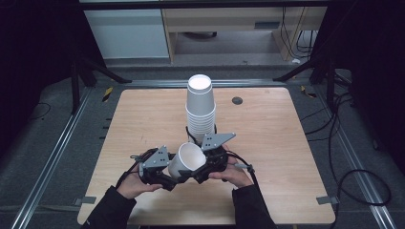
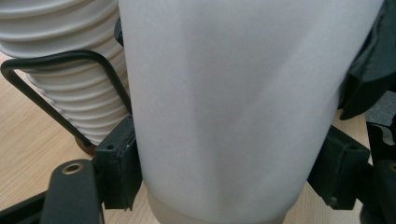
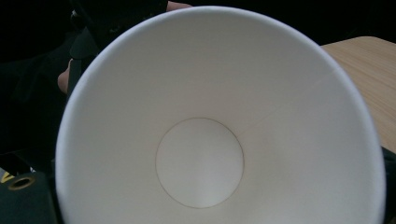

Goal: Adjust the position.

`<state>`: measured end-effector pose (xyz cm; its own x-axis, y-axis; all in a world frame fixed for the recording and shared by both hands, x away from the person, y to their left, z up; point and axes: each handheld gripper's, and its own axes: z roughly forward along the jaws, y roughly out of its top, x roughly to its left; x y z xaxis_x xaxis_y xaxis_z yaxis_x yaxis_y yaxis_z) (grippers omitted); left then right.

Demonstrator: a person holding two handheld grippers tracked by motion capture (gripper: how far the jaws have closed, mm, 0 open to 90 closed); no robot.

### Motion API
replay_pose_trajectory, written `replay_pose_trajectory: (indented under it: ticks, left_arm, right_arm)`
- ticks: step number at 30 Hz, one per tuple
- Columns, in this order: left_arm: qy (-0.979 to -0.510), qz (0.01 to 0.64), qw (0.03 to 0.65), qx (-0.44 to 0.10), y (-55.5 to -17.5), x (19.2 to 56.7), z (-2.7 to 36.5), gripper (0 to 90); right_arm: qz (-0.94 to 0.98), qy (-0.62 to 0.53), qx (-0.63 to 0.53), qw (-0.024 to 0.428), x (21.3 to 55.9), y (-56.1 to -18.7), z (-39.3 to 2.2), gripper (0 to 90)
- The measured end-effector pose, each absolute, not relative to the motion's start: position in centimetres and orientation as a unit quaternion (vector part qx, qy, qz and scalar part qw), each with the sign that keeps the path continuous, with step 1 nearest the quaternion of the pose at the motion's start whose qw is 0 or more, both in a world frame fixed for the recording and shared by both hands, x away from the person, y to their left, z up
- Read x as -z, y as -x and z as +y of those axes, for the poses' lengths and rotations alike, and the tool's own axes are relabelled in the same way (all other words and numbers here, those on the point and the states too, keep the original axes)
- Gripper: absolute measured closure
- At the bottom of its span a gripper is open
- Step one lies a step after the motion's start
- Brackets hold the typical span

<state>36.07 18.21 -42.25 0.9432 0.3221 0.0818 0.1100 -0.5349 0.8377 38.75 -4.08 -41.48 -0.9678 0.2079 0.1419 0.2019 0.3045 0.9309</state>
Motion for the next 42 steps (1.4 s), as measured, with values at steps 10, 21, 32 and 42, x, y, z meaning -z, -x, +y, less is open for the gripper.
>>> replay_pose_trajectory:
  ticks: [10,21,32,42]
  left_arm:
    - [-0.869,0.122,0.465,-0.119,-36.1,42.3,18.2,22.5]
    - [-0.868,0.121,0.467,-0.121,-36.1,42.3,18.3,22.3]
    - [-0.869,0.133,0.464,-0.11,-36.2,42.5,18.3,14.9]
    - [-0.867,0.157,0.458,-0.116,-36.6,42.7,19.8,13.0]
  right_arm:
    - [0.809,-0.121,-0.576,-0.001,41.5,-38.7,-4.0,12.8]
    - [0.807,-0.121,-0.578,0.0,41.5,-38.7,-4.1,13.6]
    - [0.804,-0.124,-0.582,0.009,41.0,-38.7,-4.6,13.6]
    - [0.805,-0.132,-0.577,0.046,39.4,-38.7,-5.9,13.7]
